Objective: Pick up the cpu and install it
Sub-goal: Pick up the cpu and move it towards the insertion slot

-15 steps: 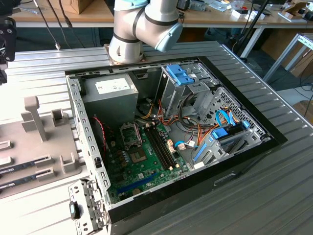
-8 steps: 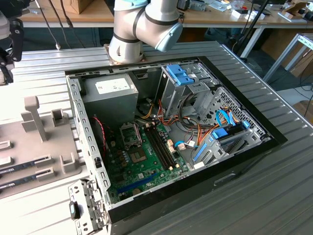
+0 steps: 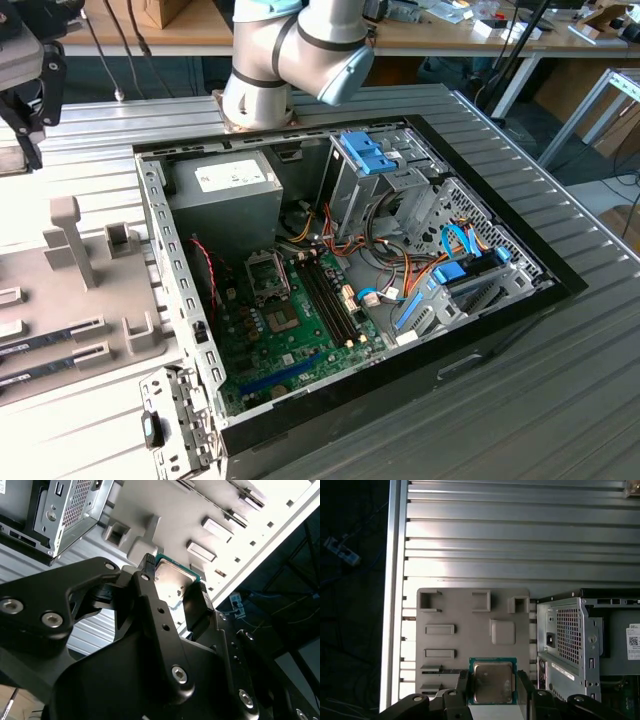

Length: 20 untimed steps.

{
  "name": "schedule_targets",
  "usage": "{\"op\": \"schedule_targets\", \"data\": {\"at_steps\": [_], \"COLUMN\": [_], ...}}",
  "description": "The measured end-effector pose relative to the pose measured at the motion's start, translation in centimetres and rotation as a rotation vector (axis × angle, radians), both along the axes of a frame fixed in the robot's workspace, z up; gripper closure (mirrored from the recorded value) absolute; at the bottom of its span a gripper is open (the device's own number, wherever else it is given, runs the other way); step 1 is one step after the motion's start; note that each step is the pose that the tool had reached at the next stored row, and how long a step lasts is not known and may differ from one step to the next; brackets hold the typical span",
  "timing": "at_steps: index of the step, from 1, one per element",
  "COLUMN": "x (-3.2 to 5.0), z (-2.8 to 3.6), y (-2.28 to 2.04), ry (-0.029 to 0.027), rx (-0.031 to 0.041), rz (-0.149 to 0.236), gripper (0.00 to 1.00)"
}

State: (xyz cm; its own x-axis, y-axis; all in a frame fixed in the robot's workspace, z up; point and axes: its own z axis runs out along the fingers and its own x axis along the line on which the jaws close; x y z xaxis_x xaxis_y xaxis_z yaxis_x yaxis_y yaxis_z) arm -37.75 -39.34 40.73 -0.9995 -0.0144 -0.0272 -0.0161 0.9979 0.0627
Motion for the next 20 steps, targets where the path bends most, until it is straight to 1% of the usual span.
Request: {"op": "schedule_targets", "data": {"at_steps": [5,7,9,11,20], "x": [0.59,0.99,1.21,1.64,2.68], "z": [-0.09,-0.15,-0.2,-0.27,-0.46], "y": [0.0,0.0,0.0,0.0,0.0], "ry": [0.0001,0.0001,0.0,0.0001,0.0001], "rx": [-0.0001,-0.0001,-0.0001,-0.0001,-0.0001], "rz": [0.0,0.0,0.0,0.0,0.0], "gripper": [0.53,0.53,0.53,0.53,0.53]}}
